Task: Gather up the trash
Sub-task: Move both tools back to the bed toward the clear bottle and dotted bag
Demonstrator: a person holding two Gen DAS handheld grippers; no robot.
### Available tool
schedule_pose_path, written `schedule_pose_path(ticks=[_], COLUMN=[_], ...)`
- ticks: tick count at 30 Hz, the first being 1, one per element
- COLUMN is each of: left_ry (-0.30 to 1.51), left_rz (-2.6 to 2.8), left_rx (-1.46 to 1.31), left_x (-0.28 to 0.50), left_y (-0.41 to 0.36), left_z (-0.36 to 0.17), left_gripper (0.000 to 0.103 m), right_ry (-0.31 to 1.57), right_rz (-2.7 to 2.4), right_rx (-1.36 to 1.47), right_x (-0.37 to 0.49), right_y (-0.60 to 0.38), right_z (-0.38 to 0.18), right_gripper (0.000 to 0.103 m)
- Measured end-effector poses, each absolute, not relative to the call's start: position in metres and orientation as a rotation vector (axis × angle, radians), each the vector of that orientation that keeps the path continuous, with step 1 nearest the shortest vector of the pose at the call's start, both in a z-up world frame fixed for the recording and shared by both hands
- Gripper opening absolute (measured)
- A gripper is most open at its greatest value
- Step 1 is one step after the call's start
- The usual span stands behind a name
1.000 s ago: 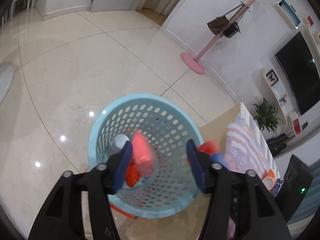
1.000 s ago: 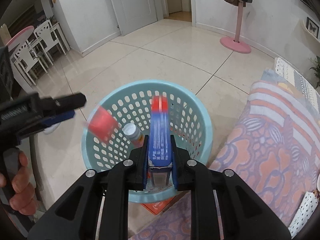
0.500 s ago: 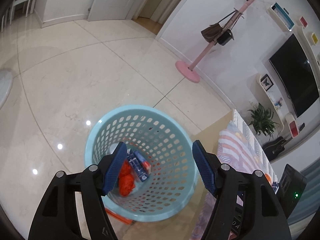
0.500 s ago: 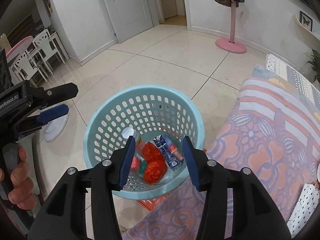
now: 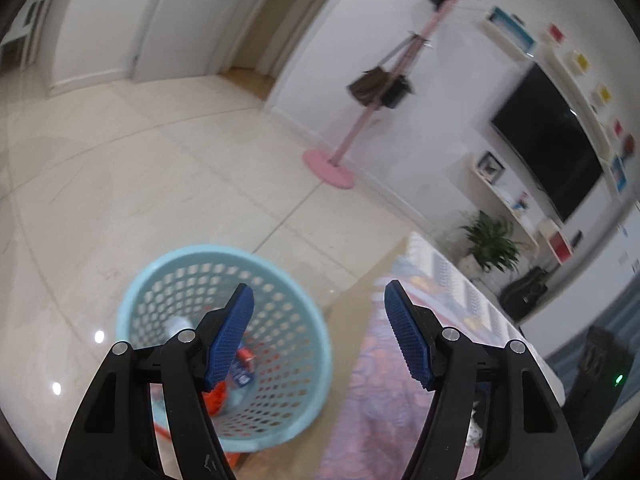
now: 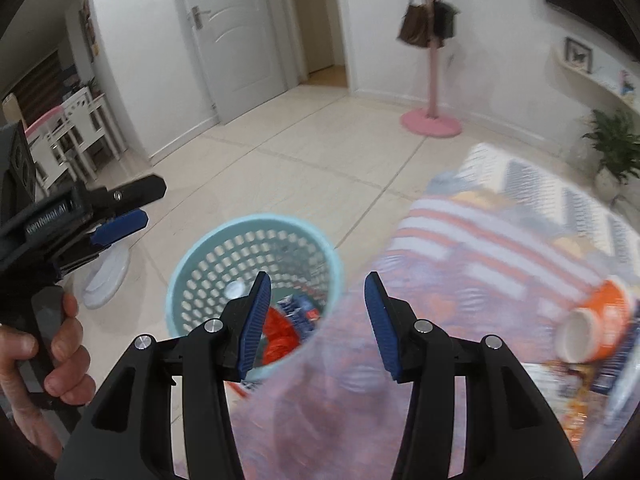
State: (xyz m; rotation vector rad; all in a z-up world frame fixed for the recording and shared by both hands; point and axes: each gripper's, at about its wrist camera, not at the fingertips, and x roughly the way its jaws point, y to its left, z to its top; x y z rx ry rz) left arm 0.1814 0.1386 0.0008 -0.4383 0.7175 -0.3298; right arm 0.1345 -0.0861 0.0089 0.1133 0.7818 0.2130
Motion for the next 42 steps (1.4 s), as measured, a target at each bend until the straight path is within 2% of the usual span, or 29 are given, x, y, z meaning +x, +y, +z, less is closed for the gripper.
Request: schedule_pose_path(ticks=[7, 12, 23, 28, 37, 42], left_ry=[0.704, 0.744, 0.880, 0.945, 0.984, 0.985], left_rz=[-0.528, -0.717, -0.843, -0.788, -0.723, -0.704], left_rx=[-0.357, -0.255, 0.046, 0.089, 0.135, 0.163], left_x=[0.162, 0.139, 0.089, 0.090, 0.099, 0.101], left_y=[0.058, -0.023, -0.161, -0.176, -0.173, -0.174], left_z=[0.012, 0.006, -0.052, -0.073, -0.091, -0.099], left_gripper=[0.067, 0.071, 0.076, 0.074, 0.068, 0.052], right_ry=[0.713, 0.677, 0.695, 0.743, 0.829, 0.860], right_rz=[0.057, -0.073, -0.350, -0.366, -0.302, -0.311], right_rx=[0.141, 0.187, 0.360, 0.477, 0.528, 0.493], right_x=[0.083, 0.047, -0.015, -0.025, 0.000, 0.013], right_y=[-0.175, -0.249, -0.406, -0.428, -0.398, -0.381], right_z=[0.045, 0.060, 0.037, -0.002, -0.048, -0.055], right_gripper=[0.051, 0.055, 0.055, 0.055, 0.055, 0.055])
